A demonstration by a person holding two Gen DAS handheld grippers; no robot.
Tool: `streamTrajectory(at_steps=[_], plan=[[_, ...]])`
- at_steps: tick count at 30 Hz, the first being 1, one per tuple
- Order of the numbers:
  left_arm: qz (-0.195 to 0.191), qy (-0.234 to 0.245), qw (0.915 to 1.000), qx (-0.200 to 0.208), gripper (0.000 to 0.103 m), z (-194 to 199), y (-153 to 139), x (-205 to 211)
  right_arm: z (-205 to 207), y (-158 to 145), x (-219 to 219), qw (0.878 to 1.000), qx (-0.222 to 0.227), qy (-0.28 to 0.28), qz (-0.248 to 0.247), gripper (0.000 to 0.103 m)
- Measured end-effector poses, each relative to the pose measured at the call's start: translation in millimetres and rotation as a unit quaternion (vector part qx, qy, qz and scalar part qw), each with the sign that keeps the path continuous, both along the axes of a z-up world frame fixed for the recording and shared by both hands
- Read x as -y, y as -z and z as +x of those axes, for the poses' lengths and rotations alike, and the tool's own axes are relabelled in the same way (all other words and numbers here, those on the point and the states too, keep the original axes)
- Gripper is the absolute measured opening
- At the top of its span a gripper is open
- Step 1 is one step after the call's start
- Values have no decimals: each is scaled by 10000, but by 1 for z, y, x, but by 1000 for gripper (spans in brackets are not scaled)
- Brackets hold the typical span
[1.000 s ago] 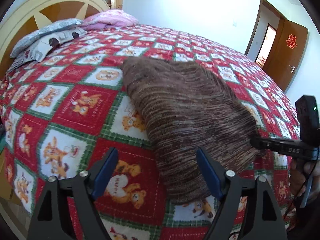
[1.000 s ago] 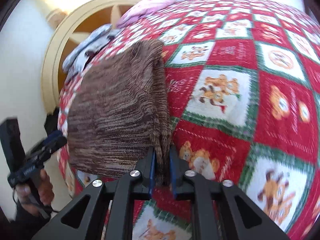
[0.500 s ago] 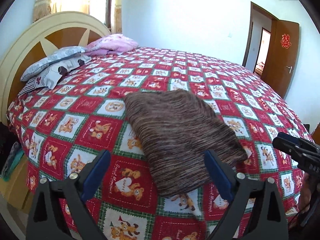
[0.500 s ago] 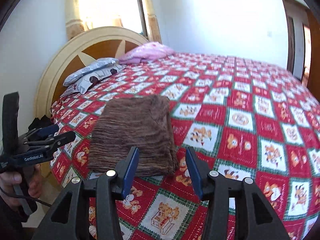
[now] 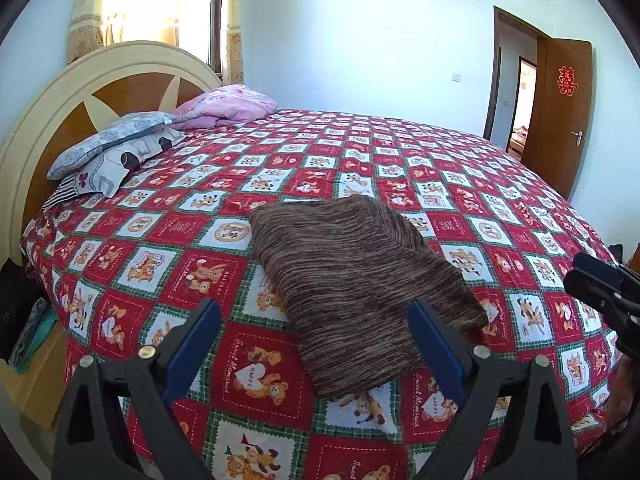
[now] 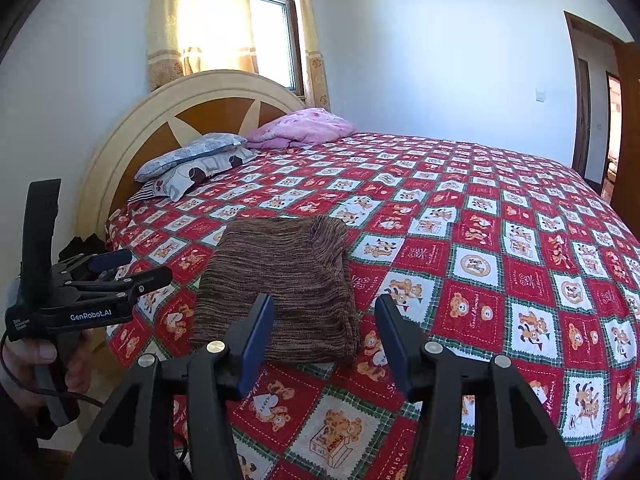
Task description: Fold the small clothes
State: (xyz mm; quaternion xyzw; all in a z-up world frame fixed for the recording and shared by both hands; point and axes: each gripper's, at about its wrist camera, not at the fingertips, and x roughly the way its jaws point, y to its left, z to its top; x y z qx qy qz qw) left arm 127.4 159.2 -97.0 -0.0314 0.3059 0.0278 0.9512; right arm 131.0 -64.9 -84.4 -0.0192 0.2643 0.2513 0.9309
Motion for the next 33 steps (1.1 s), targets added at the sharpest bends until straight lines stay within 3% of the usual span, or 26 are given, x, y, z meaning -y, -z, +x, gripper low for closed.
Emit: streamTrajectory(at_steps=[33], plan=[[16,-1,10000,7,97,0,0,1,-14,-6,-5,9998,168,-56,-41,56]])
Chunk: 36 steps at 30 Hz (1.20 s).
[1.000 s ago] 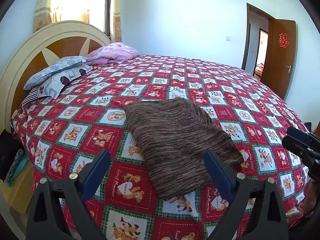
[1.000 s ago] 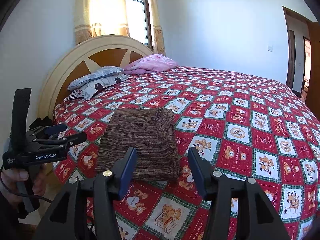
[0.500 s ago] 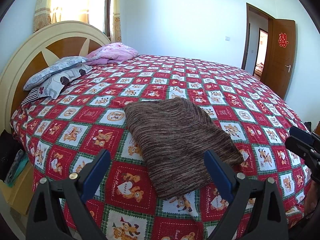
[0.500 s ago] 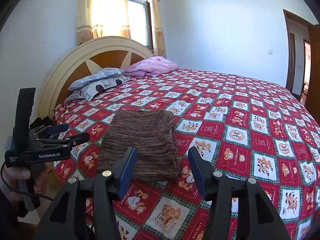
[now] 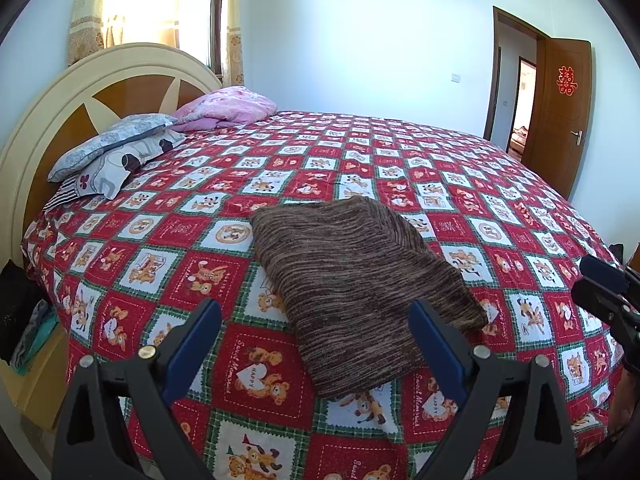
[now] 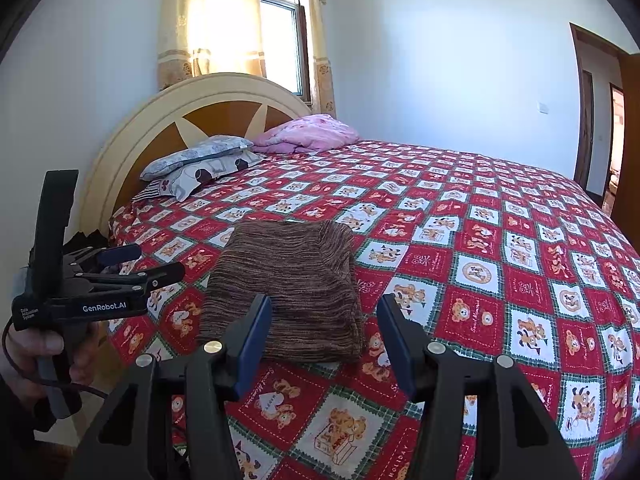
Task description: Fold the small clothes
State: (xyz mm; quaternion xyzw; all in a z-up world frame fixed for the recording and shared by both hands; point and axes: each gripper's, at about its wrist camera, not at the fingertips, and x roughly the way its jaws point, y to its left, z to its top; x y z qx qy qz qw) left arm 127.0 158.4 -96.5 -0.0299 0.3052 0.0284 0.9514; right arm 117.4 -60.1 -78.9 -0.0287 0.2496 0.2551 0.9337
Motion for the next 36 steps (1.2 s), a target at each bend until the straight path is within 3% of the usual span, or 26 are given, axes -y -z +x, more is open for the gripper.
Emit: streamTrajectory(at_steps=[10,21,27,36], plan=[[-5,19,10000,3,100,0,-1,0,-9,-7,0,9995,299,-55,89,56],[145,-72,9995,264,103,-7,-17,-1,-21,-15,-2,9979,633,-112,121,57],[142,-189,9986,476,103,-11,-30,-10,-22,-13,-3,9978,644,-149,106,57],[161,-317,9983,453,103,-10,-28,-17,-26,-11,-7,9974,689,-219,77,58]])
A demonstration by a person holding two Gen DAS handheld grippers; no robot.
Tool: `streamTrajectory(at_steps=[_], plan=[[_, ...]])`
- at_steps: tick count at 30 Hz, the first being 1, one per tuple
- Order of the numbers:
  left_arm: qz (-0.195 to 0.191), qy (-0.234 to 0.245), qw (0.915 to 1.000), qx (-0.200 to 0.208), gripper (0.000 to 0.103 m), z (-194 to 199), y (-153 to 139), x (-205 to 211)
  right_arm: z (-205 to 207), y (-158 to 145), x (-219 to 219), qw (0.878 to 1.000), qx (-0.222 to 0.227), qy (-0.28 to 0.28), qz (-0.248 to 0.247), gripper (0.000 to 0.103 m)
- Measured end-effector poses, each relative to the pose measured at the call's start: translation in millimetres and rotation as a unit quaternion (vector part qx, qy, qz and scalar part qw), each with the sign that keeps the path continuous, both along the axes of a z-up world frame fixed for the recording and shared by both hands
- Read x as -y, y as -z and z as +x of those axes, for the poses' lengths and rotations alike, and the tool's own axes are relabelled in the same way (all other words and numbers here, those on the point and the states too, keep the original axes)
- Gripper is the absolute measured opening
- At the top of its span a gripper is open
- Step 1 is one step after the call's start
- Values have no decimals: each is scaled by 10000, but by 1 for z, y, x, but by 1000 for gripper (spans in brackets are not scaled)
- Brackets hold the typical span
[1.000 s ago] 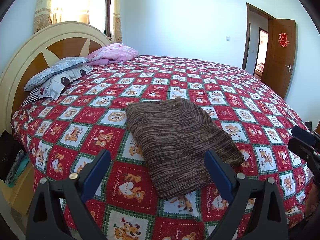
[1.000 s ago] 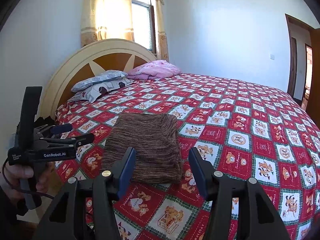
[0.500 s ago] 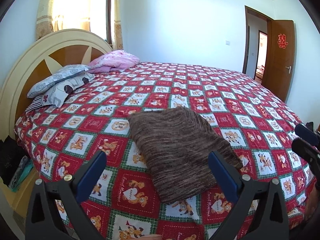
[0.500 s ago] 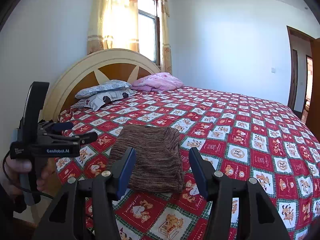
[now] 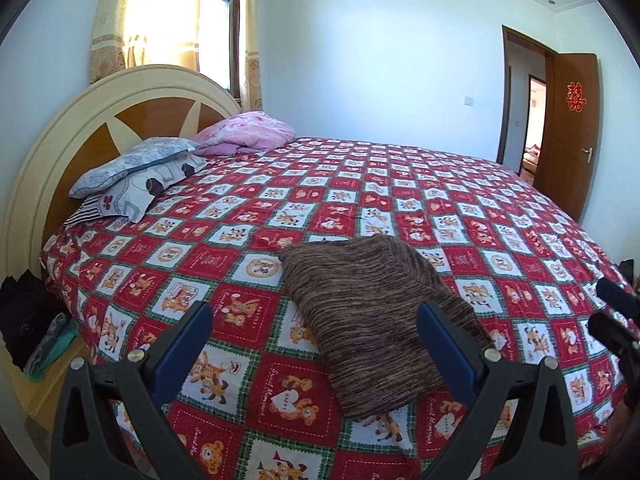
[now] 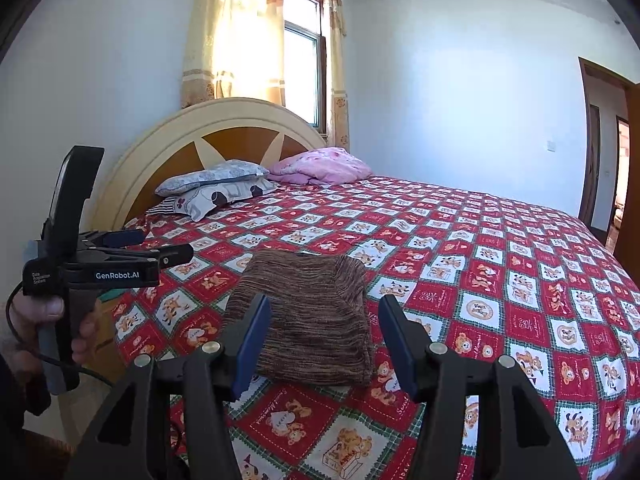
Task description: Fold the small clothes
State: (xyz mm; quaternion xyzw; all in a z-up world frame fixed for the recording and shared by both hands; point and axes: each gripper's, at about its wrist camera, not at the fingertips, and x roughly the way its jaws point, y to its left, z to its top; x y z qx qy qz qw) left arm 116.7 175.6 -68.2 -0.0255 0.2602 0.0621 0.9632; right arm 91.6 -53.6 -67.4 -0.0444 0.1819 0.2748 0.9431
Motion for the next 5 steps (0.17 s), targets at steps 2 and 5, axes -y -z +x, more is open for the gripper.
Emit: streamTrajectory(at_steps=[2,5], plan=[[16,16,10000,6,103,0,1,2,1,2,0,10000,-23,-8,-14,58],[131,8,9999,53,103,-1,1,5,2,4,1,10000,-73,-16,-15,58]])
